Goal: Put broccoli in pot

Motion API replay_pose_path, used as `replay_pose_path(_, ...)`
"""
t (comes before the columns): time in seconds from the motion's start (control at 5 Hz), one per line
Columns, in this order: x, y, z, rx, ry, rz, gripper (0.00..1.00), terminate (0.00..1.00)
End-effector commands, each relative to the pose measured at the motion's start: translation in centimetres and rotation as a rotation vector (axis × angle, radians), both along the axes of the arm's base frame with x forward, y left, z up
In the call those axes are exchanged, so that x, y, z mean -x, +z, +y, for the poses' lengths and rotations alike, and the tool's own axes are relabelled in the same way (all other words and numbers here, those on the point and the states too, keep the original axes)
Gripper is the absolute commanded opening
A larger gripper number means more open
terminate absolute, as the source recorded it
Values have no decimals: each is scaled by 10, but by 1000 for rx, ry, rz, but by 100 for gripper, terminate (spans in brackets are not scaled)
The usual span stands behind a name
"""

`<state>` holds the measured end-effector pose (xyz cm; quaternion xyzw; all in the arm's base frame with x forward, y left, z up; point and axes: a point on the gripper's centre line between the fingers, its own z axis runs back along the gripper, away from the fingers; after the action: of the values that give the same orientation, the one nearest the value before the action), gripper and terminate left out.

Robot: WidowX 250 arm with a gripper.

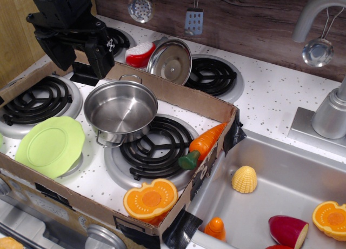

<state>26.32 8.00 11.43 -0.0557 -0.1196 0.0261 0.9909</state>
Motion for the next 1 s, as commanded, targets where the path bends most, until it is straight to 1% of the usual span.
replay_pose_path(0.0,0,0,0,0,0,0,100,0)
replay_pose_path(0.2,0,0,0,0,0,0,100,0)
replay_pose_path(0.4,15,-26,30,-27,86,60,100,0)
replay_pose_path(0.6,28,-36,50,-74,119,59,100,0)
replay_pose_path(0.8,36,-37,66,-96,91,74,100,0)
